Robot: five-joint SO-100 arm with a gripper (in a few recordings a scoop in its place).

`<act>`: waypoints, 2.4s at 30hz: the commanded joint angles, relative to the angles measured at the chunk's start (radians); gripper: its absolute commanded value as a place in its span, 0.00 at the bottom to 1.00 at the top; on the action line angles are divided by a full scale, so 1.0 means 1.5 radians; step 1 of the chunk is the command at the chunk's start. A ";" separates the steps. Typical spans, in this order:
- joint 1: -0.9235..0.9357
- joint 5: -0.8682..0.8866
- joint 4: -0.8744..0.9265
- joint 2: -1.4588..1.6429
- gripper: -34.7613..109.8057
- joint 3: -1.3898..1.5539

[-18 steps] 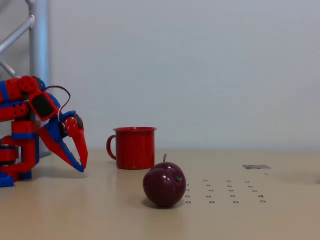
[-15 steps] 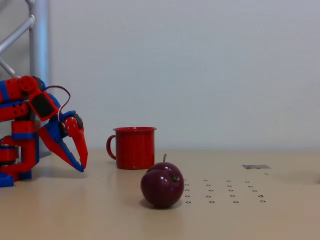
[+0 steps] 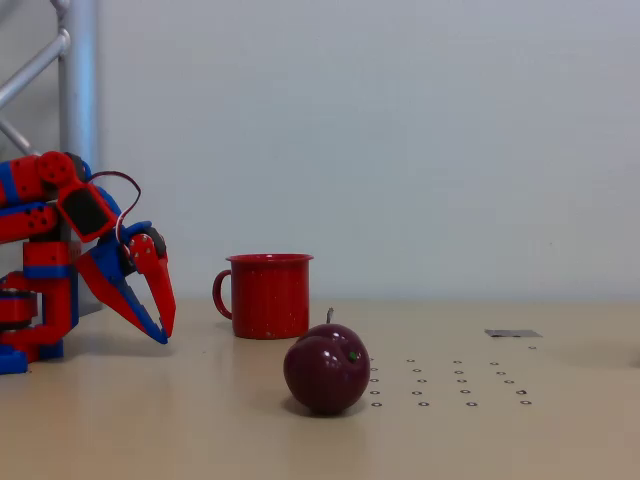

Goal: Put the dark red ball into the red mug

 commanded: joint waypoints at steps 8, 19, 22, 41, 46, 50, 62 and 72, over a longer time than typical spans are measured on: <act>0.036 -0.054 -0.032 0.049 0.23 0.019; 0.241 -0.443 -0.099 -0.127 0.23 -0.222; 0.294 -0.573 -0.148 -0.246 0.23 -0.291; 0.404 -0.830 -0.424 -0.648 0.45 -0.555; 0.408 -0.870 -0.545 -0.717 0.49 -0.575; 0.405 -0.902 -0.633 -0.779 0.50 -0.585; 0.358 -1.001 -0.744 -0.999 0.50 -0.611; 0.419 -1.093 -0.755 -1.082 0.51 -0.611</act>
